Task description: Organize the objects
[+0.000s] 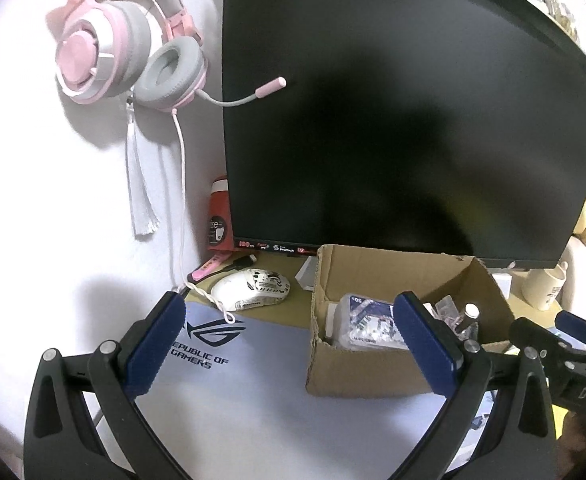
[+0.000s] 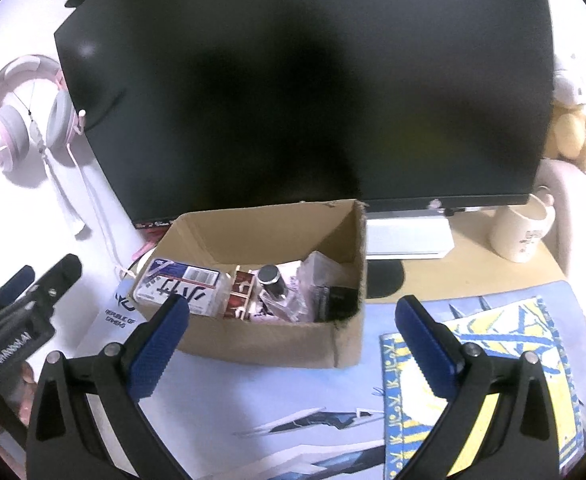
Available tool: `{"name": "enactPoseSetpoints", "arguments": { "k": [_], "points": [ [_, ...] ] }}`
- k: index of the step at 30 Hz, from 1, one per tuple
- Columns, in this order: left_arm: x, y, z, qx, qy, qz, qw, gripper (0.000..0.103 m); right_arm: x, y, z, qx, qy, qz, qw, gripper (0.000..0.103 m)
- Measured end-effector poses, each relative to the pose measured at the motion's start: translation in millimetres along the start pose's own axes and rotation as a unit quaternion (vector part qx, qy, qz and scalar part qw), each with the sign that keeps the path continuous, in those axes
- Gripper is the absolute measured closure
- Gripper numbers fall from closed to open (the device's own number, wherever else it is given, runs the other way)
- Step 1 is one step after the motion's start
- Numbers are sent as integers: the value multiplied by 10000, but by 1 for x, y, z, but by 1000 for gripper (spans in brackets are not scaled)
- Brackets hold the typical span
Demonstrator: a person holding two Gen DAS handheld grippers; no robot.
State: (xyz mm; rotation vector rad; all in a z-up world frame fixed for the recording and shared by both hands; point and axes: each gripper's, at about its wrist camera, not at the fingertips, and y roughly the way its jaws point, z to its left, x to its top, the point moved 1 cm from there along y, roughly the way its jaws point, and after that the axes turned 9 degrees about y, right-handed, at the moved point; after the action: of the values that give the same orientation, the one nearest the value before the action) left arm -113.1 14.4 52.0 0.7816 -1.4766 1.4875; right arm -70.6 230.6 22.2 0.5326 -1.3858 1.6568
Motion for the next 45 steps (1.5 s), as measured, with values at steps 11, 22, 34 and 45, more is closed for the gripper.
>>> {"name": "enactPoseSetpoints", "arguments": {
  "k": [11,22,34,45],
  "points": [
    [-12,-46,9,149,-30,-290,9995,0,-12,-41,-5,214,106,-648,9976,0],
    [-28,-75,26,357,-189,-547,9977,0,-33,-57,10,253,-287,-813,9960,0],
    [-39,-90,4,435,371,-968,9937,0,-43,-54,-10,200,-20,-917,9956,0],
    [-54,-71,-5,393,447,-931,9939,0,-56,-47,-18,182,-178,-853,9960,0]
  ]
}}
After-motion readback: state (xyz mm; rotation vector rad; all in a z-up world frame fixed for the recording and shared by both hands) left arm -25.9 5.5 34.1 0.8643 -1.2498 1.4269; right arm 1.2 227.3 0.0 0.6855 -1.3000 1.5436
